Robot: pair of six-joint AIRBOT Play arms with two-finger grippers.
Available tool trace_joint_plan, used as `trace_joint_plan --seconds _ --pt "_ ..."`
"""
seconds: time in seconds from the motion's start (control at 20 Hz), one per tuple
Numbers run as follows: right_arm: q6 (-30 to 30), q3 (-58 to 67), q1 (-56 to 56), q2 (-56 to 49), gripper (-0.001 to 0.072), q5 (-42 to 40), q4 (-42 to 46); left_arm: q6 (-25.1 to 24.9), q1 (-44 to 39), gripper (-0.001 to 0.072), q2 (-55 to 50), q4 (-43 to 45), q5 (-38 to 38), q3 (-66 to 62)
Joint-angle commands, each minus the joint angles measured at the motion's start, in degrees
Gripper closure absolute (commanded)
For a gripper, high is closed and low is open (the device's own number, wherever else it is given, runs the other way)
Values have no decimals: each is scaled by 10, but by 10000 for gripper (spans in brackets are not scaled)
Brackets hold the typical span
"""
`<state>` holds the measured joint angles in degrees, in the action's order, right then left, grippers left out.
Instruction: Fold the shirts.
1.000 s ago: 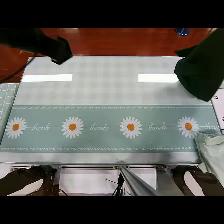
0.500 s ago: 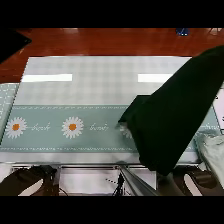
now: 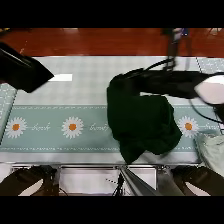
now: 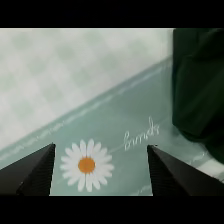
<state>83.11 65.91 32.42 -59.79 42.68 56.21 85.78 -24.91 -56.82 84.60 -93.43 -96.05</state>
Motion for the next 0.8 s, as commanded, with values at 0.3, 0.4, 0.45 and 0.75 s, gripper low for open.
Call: trace_joint_plan --seconds 0.3,0.4,0.45,0.75 --pt "4 1 -164 35 180 217 318 0 0 -2 0 -71 121 334" --pt "-6 1 -265 64 180 285 420 0 0 -2 0 -129 179 410" --pt "-21 -1 -326 71 179 299 438 0 0 -2 -1 -164 215 447" --pt "-53 -76 -621 77 169 236 174 -36 1 -2 -78 -331 374 539"
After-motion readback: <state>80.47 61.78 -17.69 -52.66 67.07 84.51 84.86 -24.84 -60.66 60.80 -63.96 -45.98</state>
